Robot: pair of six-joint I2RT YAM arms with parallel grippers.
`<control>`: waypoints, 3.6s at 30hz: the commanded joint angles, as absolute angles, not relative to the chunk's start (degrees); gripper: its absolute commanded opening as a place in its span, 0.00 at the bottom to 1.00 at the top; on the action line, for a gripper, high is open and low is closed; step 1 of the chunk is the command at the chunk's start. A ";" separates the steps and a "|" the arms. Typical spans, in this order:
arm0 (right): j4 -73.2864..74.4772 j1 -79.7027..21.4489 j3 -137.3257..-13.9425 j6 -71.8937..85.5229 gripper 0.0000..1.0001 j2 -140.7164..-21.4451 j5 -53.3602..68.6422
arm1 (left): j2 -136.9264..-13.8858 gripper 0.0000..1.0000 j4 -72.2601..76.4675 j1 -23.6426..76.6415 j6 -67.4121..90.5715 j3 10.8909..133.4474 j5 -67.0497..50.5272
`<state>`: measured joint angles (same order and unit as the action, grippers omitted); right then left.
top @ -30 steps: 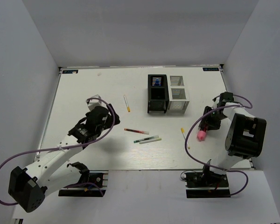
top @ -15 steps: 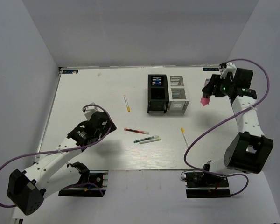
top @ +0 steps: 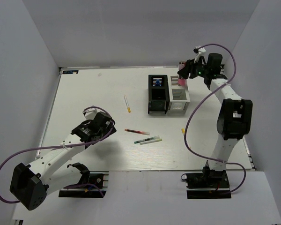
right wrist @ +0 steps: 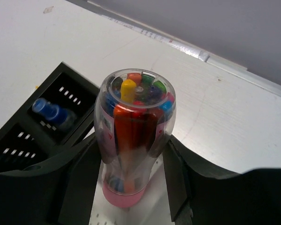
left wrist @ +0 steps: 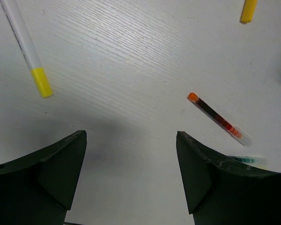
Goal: Sort the stationery into containers
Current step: Place the stationery in the storage box, then pick up the pen from the center of the board.
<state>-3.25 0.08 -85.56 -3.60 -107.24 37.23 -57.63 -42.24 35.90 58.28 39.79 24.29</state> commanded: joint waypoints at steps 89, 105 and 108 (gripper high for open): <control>15.82 2.72 -44.04 -16.08 0.42 -55.02 44.74 | -84.55 0.17 -27.60 5.10 49.22 35.42 15.73; 16.17 2.81 -41.22 -17.14 0.44 -54.84 42.54 | -70.39 0.00 -7.76 8.70 32.78 48.50 -13.68; 16.26 2.81 -40.78 -17.58 0.44 -54.76 41.40 | -73.90 0.00 -0.37 10.89 34.01 52.54 -20.02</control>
<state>17.04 2.59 -41.28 -16.97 -55.46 42.37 -71.66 -10.02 8.86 35.05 48.71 -8.64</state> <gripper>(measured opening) 0.434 0.218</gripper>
